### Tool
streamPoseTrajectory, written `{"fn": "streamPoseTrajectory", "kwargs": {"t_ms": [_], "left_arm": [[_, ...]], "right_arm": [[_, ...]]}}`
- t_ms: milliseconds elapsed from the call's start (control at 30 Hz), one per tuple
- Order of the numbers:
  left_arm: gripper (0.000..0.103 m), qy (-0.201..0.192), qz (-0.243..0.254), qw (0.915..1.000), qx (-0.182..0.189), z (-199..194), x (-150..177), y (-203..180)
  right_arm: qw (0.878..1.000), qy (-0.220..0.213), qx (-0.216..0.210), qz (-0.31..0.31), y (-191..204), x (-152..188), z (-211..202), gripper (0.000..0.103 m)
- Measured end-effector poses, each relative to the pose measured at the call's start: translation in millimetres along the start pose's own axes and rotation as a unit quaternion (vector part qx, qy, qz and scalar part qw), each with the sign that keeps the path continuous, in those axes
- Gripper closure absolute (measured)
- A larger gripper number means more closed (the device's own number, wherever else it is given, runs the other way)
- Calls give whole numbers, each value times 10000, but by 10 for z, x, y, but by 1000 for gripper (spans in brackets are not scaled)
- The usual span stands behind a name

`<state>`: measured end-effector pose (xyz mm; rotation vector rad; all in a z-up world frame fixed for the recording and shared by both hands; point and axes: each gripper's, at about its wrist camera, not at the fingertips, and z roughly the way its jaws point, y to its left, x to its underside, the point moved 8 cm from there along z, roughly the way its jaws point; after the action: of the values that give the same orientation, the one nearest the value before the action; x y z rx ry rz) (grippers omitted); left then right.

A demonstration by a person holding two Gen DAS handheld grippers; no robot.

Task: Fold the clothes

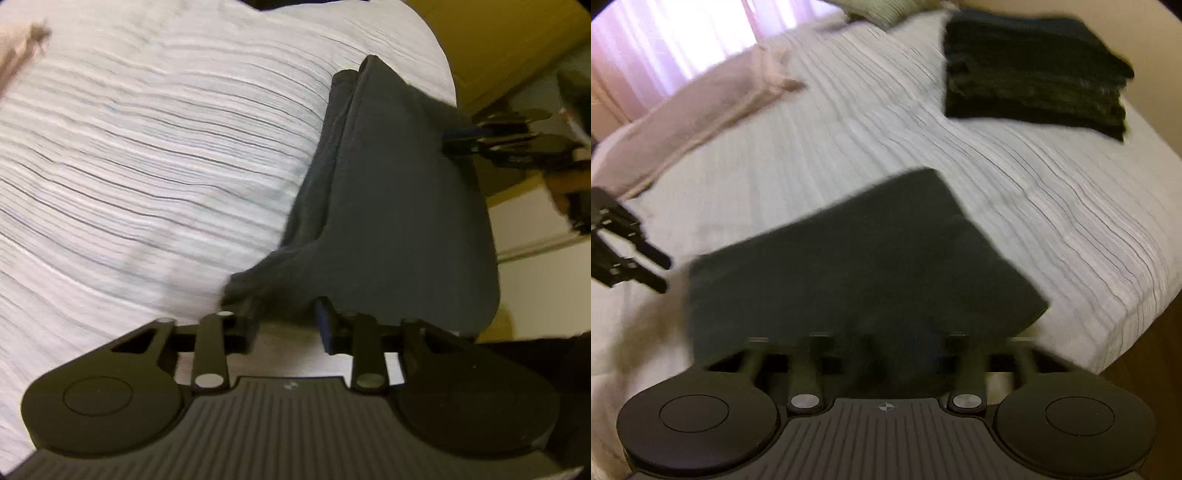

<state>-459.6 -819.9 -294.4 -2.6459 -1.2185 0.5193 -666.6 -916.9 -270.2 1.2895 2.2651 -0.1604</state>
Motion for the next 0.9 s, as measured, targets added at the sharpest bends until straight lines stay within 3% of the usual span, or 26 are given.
{"fn": "streamPoseTrajectory", "kwargs": {"t_ms": [100, 233, 300, 433, 567, 700, 900], "left_arm": [[75, -23, 476, 9988, 150, -166, 157, -131], [75, -412, 694, 9960, 391, -248, 139, -316], [75, -602, 651, 9951, 446, -145, 38, -356], [81, -443, 843, 9953, 201, 230, -96, -321], [80, -332, 1049, 9937, 217, 428, -87, -268], [80, -404, 997, 9939, 247, 387, -61, -226], [80, -470, 887, 9948, -158, 112, 103, -161]], "right_arm": [[9992, -112, -364, -114, 556, 181, -146, 40], [9982, -26, -546, -247, 1054, 443, -10, 43], [9988, 162, -443, -104, 1086, 615, 172, 56], [9982, 284, -237, 478, 921, 941, 326, 58], [9981, 361, -91, 490, 940, 1093, 391, 58], [9949, 738, 53, 682, 955, 1151, 465, 58], [9954, 608, 187, 714, 1005, 1029, 150, 57]]}}
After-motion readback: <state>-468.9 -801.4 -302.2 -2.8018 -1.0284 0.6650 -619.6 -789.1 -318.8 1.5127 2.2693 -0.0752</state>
